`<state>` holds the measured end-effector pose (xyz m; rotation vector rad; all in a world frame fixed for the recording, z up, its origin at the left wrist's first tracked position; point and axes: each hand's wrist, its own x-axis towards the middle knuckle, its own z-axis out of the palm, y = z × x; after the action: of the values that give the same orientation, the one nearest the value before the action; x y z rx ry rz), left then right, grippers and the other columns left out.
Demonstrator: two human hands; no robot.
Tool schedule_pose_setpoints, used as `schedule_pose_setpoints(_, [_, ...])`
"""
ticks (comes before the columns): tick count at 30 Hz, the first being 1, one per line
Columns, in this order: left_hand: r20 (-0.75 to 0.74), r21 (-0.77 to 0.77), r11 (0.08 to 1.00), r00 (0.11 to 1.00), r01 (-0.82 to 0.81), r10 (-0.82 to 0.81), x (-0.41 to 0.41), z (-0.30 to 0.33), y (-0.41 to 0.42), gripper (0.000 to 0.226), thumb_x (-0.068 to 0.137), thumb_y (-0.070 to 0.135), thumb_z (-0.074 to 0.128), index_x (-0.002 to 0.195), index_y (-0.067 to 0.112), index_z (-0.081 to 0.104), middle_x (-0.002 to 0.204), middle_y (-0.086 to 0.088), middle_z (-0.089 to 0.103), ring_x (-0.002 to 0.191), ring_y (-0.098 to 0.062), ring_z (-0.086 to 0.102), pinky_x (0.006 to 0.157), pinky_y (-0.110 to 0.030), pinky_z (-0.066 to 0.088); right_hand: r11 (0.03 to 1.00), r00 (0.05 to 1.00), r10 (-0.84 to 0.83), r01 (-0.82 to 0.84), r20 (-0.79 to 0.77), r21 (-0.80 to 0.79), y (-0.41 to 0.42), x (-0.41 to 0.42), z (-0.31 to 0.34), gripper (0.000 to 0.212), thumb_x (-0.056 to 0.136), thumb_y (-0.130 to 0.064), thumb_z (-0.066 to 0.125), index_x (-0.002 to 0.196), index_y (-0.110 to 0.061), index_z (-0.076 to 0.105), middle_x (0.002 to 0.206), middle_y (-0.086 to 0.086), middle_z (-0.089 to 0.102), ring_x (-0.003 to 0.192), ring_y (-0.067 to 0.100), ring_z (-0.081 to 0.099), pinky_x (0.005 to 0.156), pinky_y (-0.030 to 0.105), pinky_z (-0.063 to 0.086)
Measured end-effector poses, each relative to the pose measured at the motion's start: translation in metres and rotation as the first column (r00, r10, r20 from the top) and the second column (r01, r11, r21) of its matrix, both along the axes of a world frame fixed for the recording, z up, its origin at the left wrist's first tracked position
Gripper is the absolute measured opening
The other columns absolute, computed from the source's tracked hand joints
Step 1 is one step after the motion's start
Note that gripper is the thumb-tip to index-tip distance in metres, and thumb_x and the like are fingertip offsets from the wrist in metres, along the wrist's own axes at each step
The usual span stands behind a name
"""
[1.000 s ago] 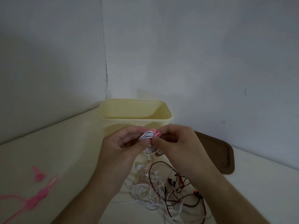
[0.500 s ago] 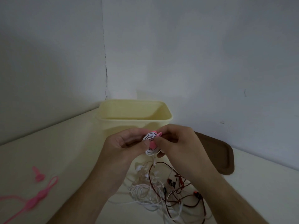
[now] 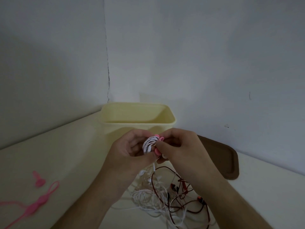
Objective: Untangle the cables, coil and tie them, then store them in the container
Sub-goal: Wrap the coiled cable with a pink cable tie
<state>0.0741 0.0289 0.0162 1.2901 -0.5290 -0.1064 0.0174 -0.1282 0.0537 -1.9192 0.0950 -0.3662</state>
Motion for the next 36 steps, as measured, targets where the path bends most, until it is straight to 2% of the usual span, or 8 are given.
schedule_pose_setpoints(5, [0.111,0.069,0.995,0.991,-0.076,0.068,-0.001,-0.001,-0.003,0.041,0.072,-0.006,0.089,0.098,0.021,0.073,0.103,-0.008,0.079,0.096,-0.026,0.077,0.082,-0.039,0.064,1.000,1.000,-0.028,0.028,-0.009,0.007,0.000,-0.001,-0.001,0.011,0.097,-0.016,0.073,0.089,-0.019,0.080,0.081,0.004,0.081,0.074,0.024,0.079,0.082,0.054,0.066])
schedule_pose_setpoints(9, [0.212,0.109,0.980,0.967,-0.165,0.139,-0.003,-0.004,-0.005,0.037,0.076,-0.003,0.089,0.095,0.025,0.073,0.094,-0.004,0.078,0.088,-0.023,0.076,0.074,-0.032,0.059,0.999,1.000,-0.008,0.008,-0.009,0.035,0.002,-0.002,0.000,0.012,0.098,-0.020,0.073,0.089,-0.019,0.080,0.082,0.007,0.080,0.076,0.026,0.079,0.084,0.056,0.065])
schedule_pose_setpoints(17, [0.307,0.120,0.963,0.932,-0.240,0.193,-0.006,-0.006,-0.006,0.027,0.084,0.005,0.084,0.089,0.029,0.073,0.089,-0.003,0.079,0.085,-0.024,0.076,0.076,-0.042,0.062,0.985,1.000,0.014,-0.009,-0.024,0.172,0.003,-0.002,0.003,0.022,0.098,-0.009,0.067,0.081,-0.008,0.080,0.080,0.016,0.078,0.071,0.033,0.075,0.083,0.061,0.064])
schedule_pose_setpoints(21, [0.322,0.119,0.961,0.925,-0.251,0.201,-0.007,-0.006,-0.005,0.021,0.088,0.013,0.081,0.087,0.032,0.073,0.089,0.001,0.080,0.085,-0.023,0.077,0.075,-0.041,0.062,0.976,0.999,0.020,-0.013,-0.032,0.218,0.002,-0.003,0.005,0.029,0.102,-0.015,0.064,0.081,-0.008,0.082,0.081,0.017,0.078,0.067,0.028,0.073,0.083,0.058,0.066])
schedule_pose_setpoints(23, [0.303,0.089,0.966,0.930,-0.244,0.207,-0.007,-0.007,-0.005,0.015,0.087,0.018,0.081,0.088,0.031,0.073,0.090,0.000,0.080,0.084,-0.023,0.077,0.075,-0.044,0.061,0.970,0.999,0.043,-0.034,-0.031,0.242,-0.001,-0.003,0.006,0.030,0.103,-0.017,0.063,0.083,-0.007,0.083,0.085,0.020,0.078,0.071,0.037,0.073,0.084,0.057,0.065])
schedule_pose_setpoints(27, [0.270,0.016,0.977,0.942,-0.213,0.201,-0.003,-0.008,-0.004,0.010,0.087,0.022,0.082,0.088,0.025,0.073,0.087,-0.005,0.079,0.079,-0.022,0.076,0.073,-0.044,0.057,0.968,0.990,0.143,-0.137,-0.012,0.209,-0.004,-0.005,0.010,0.021,0.092,-0.027,0.072,0.090,-0.009,0.083,0.094,0.024,0.078,0.091,0.045,0.074,0.080,0.046,0.067])
schedule_pose_setpoints(34, [0.268,0.050,0.988,0.955,-0.147,0.128,-0.006,-0.008,-0.005,0.010,0.085,0.016,0.080,0.085,0.024,0.074,0.086,-0.005,0.080,0.080,-0.023,0.077,0.078,-0.041,0.060,0.997,1.000,0.021,-0.020,-0.017,0.078,-0.003,-0.001,0.000,0.023,0.103,-0.018,0.068,0.084,-0.014,0.079,0.085,0.017,0.078,0.082,0.044,0.076,0.080,0.059,0.065])
schedule_pose_setpoints(36, [0.246,0.033,0.991,0.962,-0.132,0.120,-0.007,-0.007,-0.005,0.007,0.085,0.016,0.079,0.085,0.021,0.074,0.086,-0.007,0.080,0.079,-0.024,0.076,0.077,-0.037,0.061,0.999,1.000,0.001,-0.001,-0.004,0.032,-0.004,-0.002,0.000,0.022,0.102,-0.018,0.069,0.082,-0.016,0.079,0.077,0.009,0.078,0.070,0.030,0.075,0.072,0.044,0.065])
